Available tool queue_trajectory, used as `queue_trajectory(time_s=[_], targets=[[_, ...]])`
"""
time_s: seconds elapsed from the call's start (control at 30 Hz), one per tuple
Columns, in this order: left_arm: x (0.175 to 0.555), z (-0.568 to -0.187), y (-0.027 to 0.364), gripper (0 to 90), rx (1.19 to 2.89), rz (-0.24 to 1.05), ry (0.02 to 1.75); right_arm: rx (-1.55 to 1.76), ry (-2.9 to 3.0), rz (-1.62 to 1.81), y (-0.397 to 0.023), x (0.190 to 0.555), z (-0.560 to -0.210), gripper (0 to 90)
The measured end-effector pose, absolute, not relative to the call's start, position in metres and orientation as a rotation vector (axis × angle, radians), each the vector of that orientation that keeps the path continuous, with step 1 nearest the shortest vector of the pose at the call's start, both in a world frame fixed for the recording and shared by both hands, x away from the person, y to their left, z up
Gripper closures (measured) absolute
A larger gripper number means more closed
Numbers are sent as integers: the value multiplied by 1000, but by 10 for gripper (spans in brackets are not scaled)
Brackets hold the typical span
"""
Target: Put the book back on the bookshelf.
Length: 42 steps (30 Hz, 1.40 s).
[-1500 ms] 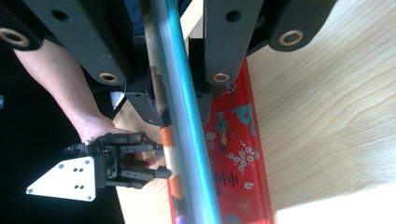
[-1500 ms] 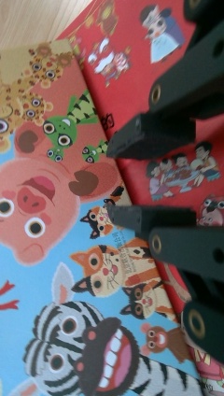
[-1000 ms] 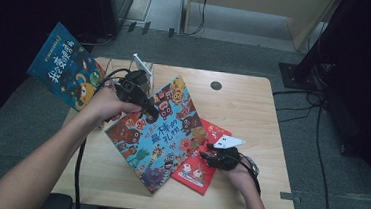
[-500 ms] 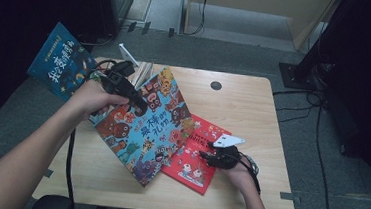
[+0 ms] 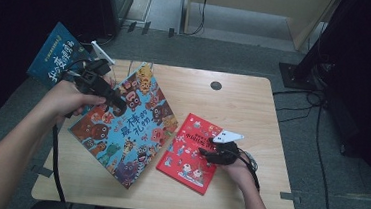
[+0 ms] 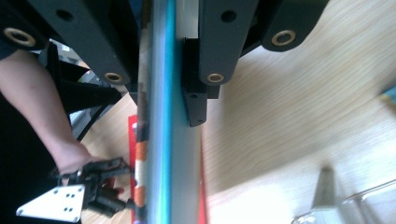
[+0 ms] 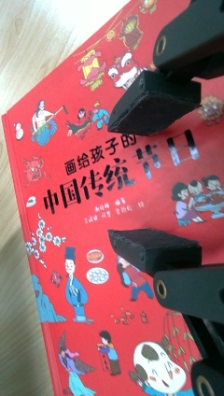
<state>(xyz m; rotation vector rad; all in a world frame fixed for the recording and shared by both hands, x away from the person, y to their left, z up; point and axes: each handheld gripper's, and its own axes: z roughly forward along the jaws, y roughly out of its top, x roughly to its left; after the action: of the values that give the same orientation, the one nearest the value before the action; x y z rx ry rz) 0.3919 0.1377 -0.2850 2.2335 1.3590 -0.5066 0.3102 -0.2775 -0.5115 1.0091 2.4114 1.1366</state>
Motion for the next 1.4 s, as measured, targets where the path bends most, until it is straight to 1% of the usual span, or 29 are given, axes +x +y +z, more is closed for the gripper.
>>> queue_trajectory(time_s=[0.43, 1.07, 1.4], targets=[[372, -278, 192, 812, 2138, -454, 1458, 995, 2408, 1149, -281, 317, -513, 407], [350, -269, 252, 811, 2002, -424, 1570, 1005, 2411, 1155, -282, 324, -512, 410], [341, -252, 289, 812, 1953, -373, 1646, 995, 2410, 1157, -282, 325, -513, 416]])
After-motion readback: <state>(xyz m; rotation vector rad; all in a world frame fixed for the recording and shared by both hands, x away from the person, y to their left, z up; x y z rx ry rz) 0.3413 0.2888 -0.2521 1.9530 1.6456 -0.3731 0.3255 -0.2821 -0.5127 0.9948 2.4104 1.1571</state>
